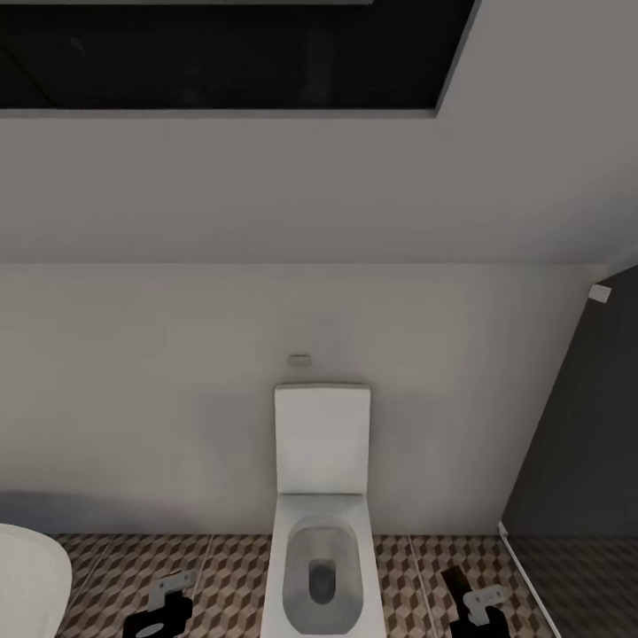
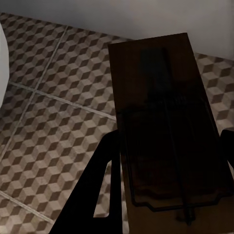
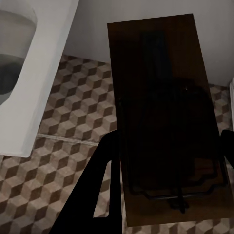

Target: Take the four mousetraps from the cabinet in the bathroom and place them on the bathroom floor. Make sure all four end up on the same floor surface, and ensure that at least two of them are either under or directly next to the same bathroom sink.

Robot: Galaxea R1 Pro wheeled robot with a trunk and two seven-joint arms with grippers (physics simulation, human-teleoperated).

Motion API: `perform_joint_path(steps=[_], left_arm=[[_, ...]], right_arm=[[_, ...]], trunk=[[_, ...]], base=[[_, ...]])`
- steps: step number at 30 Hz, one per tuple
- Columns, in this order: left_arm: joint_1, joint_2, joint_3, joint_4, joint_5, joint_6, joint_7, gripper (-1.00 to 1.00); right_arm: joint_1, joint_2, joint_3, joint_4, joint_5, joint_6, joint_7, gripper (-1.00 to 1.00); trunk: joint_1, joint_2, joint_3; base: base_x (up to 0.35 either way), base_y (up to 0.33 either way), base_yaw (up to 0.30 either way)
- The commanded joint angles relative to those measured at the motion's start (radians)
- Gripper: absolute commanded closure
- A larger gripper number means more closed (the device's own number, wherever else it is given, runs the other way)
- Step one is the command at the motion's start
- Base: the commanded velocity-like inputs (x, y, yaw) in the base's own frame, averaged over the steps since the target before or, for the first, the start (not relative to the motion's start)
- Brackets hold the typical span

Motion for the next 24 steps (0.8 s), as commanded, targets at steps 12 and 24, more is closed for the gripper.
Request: perform_joint_path(steps=[12,24], left_arm=[[-0.001,0.001,-0.009,0.000,0.010,-0.003,-0.026,1.00],[-0.001,0.001,-0.009,0.000,0.003,-0.009,-0.024,1.00]], right_arm=[[-0.001,0.000,0.003,0.000,-0.013,-0.004,0.009,1.00],[-0.001,0.000,0.003,0.000,-0.012,-0.004,-0.016,1.00]], trunk=[[0.000,-0.001,-0.002],[0.019,-0.036,-0.017]], base=[[-0.097,0.000,0.000],[-0.019,0.000,0.000]])
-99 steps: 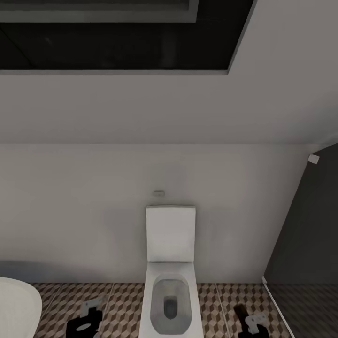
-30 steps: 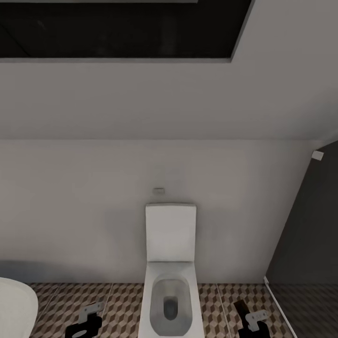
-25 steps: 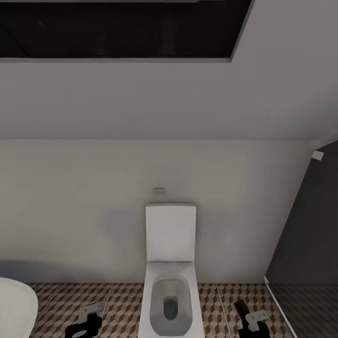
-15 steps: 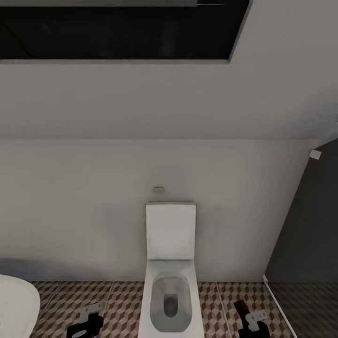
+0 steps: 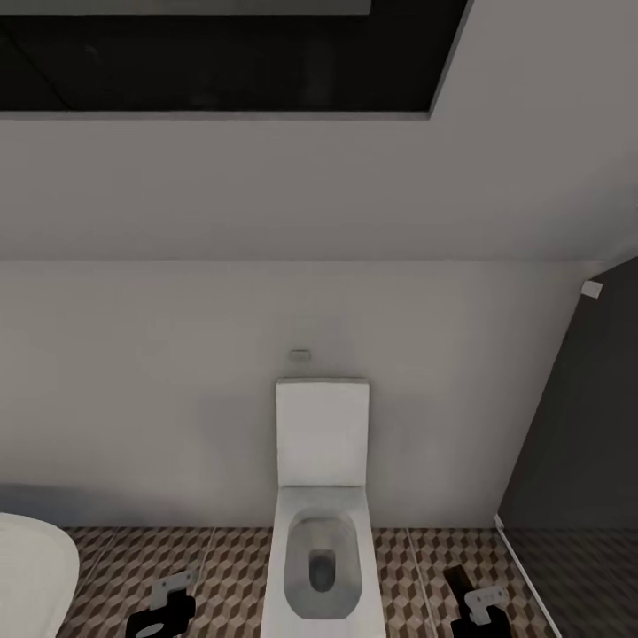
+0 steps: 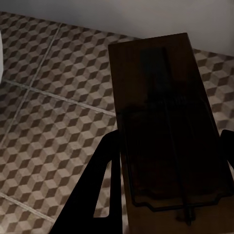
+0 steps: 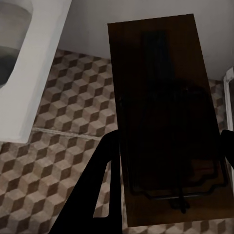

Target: Take the four mousetraps from the cabinet in the bathroom and place them on the bathroom floor. Make sure all four end up on the same floor surface, and ensure that at least two of them are either under or directly next to the same bathroom sink.

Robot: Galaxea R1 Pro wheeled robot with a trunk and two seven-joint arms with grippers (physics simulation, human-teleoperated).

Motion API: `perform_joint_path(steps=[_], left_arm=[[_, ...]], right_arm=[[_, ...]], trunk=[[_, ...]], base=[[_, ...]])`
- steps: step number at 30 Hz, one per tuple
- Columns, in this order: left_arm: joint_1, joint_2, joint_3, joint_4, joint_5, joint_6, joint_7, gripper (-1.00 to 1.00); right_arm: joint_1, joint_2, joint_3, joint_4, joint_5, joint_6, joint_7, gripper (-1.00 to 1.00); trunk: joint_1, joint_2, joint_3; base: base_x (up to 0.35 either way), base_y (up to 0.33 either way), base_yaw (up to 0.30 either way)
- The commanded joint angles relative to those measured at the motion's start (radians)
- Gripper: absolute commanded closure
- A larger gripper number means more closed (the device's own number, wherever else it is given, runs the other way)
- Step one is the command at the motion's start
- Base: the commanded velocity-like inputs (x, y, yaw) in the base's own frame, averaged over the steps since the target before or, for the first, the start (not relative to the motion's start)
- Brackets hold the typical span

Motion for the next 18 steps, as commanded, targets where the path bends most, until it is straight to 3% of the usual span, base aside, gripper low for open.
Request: perform_joint_path(steps=[1,18], left_arm=[[-0.001,0.001,-0.009,0.000,0.009,-0.004,0.010,1.00],[-0.001,-0.003,-0.009,0.001,0.007,-0.018,0.023,1.00]], right_arm=[[0.000,0.000,0.005,0.001,-0.012,-0.004,0.007,1.00],[-0.001,0.000,0.005,0.001,-0.013,-0.003,0.007,1.00]], trunk=[[0.004,-0.009,-0.005],[0.069,-0.128,-0.058]], base=[[0.000,0.000,0.000],[0.000,0.000,0.000]])
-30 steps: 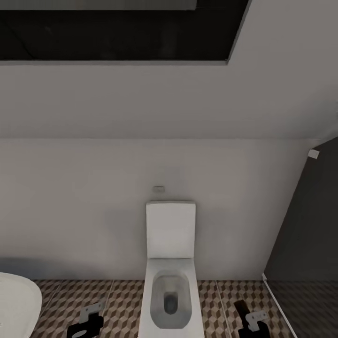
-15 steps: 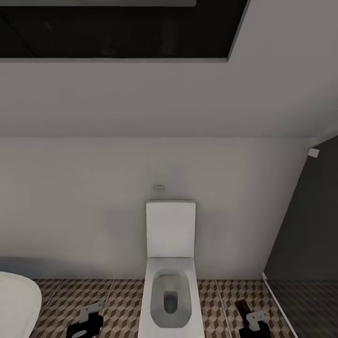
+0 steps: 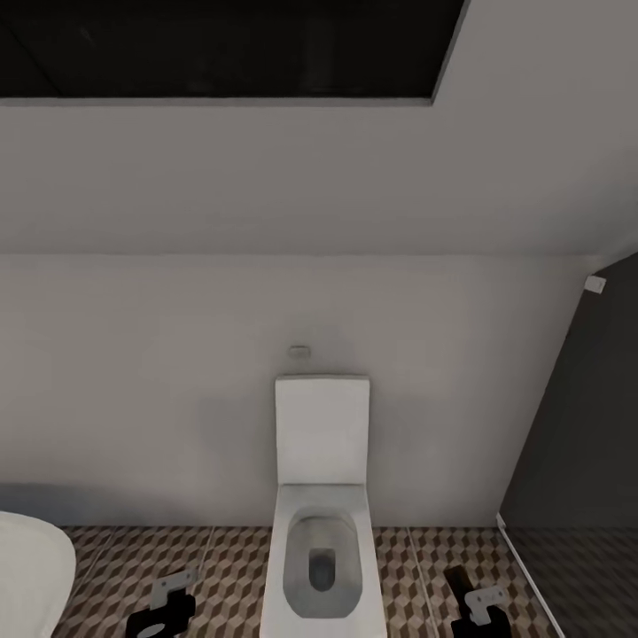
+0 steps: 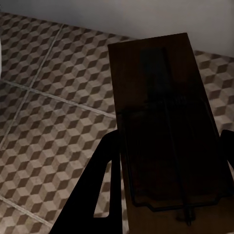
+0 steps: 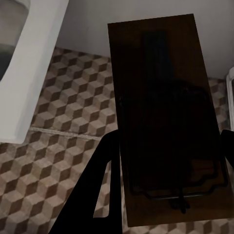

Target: Take the four mousetraps from the cabinet in the bathroom and place them on the bathroom floor. Make sure all four end up on the same floor surface, and ensure that at least two of them are either under or directly next to the same bathroom sink.

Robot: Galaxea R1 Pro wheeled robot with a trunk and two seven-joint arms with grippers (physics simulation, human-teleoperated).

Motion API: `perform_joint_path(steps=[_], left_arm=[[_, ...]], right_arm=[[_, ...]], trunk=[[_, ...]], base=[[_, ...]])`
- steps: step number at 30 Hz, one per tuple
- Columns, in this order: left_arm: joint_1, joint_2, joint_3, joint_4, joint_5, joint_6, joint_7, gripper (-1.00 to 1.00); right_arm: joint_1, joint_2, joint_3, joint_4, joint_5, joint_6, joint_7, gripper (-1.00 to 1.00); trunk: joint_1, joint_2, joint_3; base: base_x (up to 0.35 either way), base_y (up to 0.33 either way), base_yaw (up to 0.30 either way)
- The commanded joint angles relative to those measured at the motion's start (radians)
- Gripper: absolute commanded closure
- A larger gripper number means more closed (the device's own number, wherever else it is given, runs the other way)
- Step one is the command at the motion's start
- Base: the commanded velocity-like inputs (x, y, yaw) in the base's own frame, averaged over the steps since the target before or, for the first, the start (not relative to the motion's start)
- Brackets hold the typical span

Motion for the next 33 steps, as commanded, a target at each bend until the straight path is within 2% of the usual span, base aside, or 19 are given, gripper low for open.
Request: perform_joint_path(steps=[1,11,15,18,21,23,26,30,33], left_arm=[[-0.001,-0.001,-0.009,0.000,0.009,-0.003,0.012,1.00],[-0.001,-0.011,-0.010,0.000,0.008,-0.004,0.051,1.00],[-0.001,-0.012,-0.011,0.000,0.006,-0.004,0.058,1.00],[-0.001,-0.012,-0.012,0.000,0.006,-0.004,0.074,1.00],[-0.001,-0.012,-0.013,-0.001,0.005,-0.004,0.089,1.00],[-0.001,-0.012,-0.013,-0.001,0.005,-0.004,0.093,1.00],[-0.001,-0.012,-0.014,-0.001,0.006,-0.004,0.096,1.00],[-0.001,-0.012,-0.015,-0.001,0.006,-0.004,0.097,1.00],[-0.001,-0.012,-0.016,-0.001,0.006,-0.004,0.097,1.00]], right_arm=[[-0.001,-0.001,0.005,0.001,-0.013,-0.003,0.008,1.00],[0.000,-0.008,0.004,0.003,-0.019,-0.003,0.034,1.00],[0.000,-0.021,0.001,0.004,-0.025,-0.002,0.120,1.00],[0.000,-0.035,-0.024,0.004,-0.061,0.000,0.156,1.00],[0.000,-0.041,-0.056,0.007,-0.108,0.003,0.165,1.00],[0.000,-0.042,-0.066,0.009,-0.123,0.006,0.166,1.00],[0.000,-0.040,-0.074,0.010,-0.133,0.007,0.128,1.00],[0.000,-0.035,-0.077,0.010,-0.137,0.009,0.006,1.00],[0.000,-0.030,-0.077,0.009,-0.137,0.009,-0.031,1.00]], trunk=[[0.004,-0.008,-0.005],[0.042,-0.078,-0.036],[0.058,-0.106,-0.049],[0.069,-0.127,-0.058],[0.081,-0.148,-0.067],[0.088,-0.162,-0.074],[0.100,-0.183,-0.083],[0.115,-0.211,-0.096],[0.127,-0.232,-0.105]], base=[[0.000,0.000,0.000],[0.000,0.000,0.000],[0.000,0.000,0.000],[0.000,0.000,0.000],[0.000,0.000,0.000],[0.000,0.000,0.000],[0.000,0.000,0.000],[0.000,0.000,0.000],[0.000,0.000,0.000]])
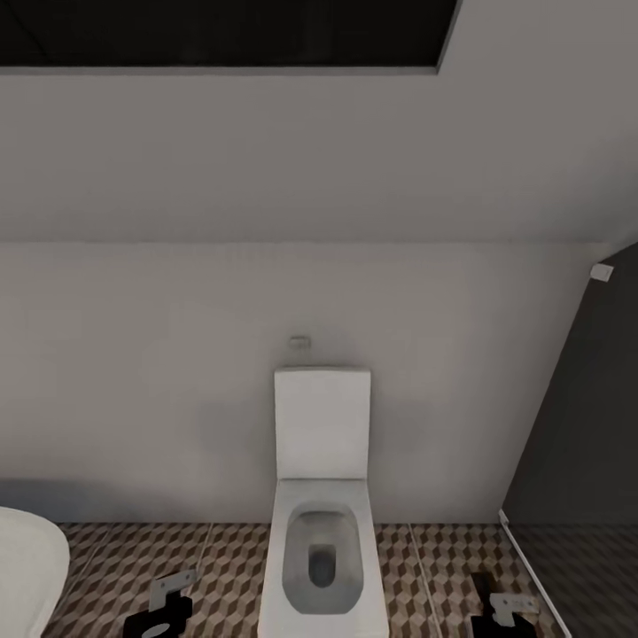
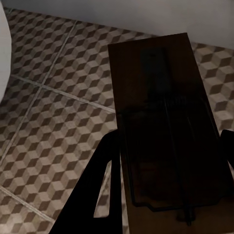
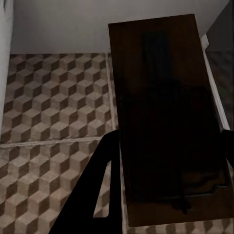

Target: Take the four mousetraps from the cabinet in the bathroom and place them on the bathroom floor. Make sure all four end up on the same floor surface, and ensure that at least two of them are either under or directly next to the same bathroom sink.

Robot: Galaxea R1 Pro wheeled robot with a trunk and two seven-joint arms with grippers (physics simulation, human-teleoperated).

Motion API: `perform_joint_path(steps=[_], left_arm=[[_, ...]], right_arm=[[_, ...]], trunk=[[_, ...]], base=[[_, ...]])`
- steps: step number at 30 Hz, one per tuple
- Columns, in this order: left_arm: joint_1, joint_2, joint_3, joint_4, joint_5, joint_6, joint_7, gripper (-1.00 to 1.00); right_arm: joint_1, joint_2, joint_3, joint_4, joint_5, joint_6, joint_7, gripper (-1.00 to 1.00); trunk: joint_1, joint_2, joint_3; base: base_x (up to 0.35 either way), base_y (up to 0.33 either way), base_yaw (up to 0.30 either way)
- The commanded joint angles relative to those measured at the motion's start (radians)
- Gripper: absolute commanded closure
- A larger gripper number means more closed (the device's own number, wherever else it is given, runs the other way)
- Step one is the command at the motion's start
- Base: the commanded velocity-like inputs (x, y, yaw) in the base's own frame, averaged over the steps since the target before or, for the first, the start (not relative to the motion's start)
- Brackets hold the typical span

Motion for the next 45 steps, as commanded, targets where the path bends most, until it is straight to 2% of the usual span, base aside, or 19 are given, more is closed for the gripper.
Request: perform_joint_path(steps=[1,12,45], left_arm=[[-0.001,0.001,-0.009,0.000,0.009,-0.004,0.007,1.00],[-0.001,0.001,-0.008,0.000,0.009,-0.004,0.007,1.00],[-0.001,-0.002,-0.008,0.000,0.013,-0.014,0.005,1.00]], right_arm=[[-0.001,0.003,0.008,0.000,-0.012,-0.003,-0.007,1.00],[-0.001,0.037,0.014,-0.002,0.002,0.001,-0.028,1.00],[-0.001,0.046,0.011,-0.002,-0.010,-0.003,-0.027,1.00]], trunk=[[0.004,-0.008,-0.004],[0.046,-0.085,-0.039],[0.173,-0.316,-0.142]], base=[[0.000,0.000,0.000],[0.000,0.000,0.000],[0.000,0.000,0.000]])
